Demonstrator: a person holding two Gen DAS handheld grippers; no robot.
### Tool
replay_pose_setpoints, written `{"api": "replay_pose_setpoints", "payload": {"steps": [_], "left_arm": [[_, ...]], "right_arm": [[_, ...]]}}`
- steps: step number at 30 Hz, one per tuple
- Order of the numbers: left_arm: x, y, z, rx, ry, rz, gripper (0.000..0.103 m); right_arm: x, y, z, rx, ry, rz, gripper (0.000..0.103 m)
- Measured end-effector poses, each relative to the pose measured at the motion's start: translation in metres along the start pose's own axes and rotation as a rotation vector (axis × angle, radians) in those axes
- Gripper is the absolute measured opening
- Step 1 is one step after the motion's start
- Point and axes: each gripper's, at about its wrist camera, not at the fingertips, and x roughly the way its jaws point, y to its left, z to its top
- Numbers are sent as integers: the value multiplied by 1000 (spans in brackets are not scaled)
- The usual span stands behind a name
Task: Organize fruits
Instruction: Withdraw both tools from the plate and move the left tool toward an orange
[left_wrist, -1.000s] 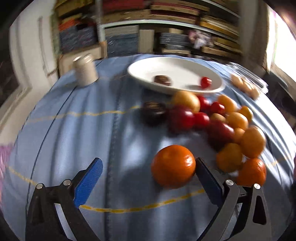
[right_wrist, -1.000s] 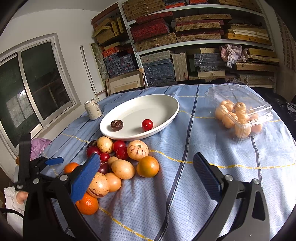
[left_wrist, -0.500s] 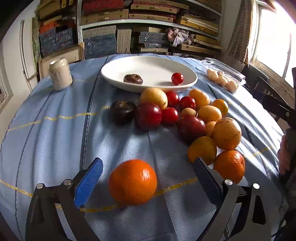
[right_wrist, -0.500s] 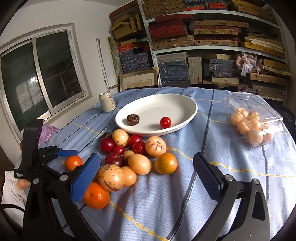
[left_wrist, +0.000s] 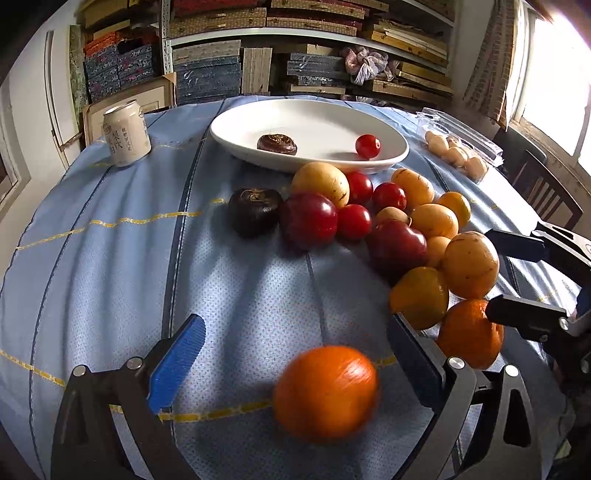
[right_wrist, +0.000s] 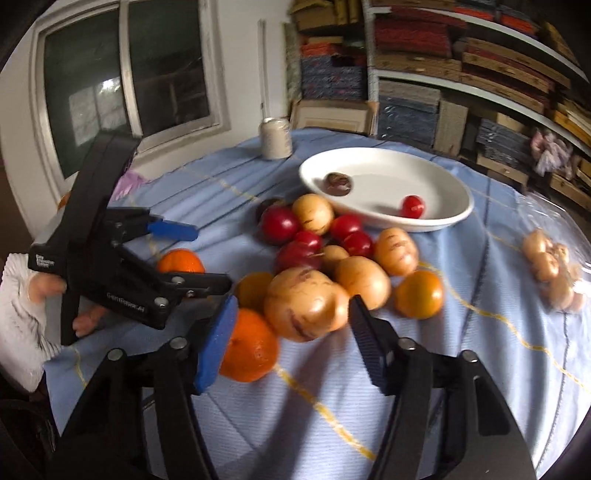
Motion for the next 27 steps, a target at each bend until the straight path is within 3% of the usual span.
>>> {"api": "replay_pose_setpoints", "payload": {"steps": [12,14,16,18,27], "left_arm": [[3,-3,0,13,15,-14,99],[3,-5,0,18,16,-16,99],[4,-6,-1,24,20,-15,99],[4,-7,-1,30,22,-11,99],[2,-19,-8,85,35,-27,99]], "right_arm": [[8,-21,1,124,33,61,57],[7,-24,0,142,37,67,54],[8,-32,-1,184,53,82,43],[10,-43,-3,252,70,130,43],[13,-45,-3,246,83,86,42]]}}
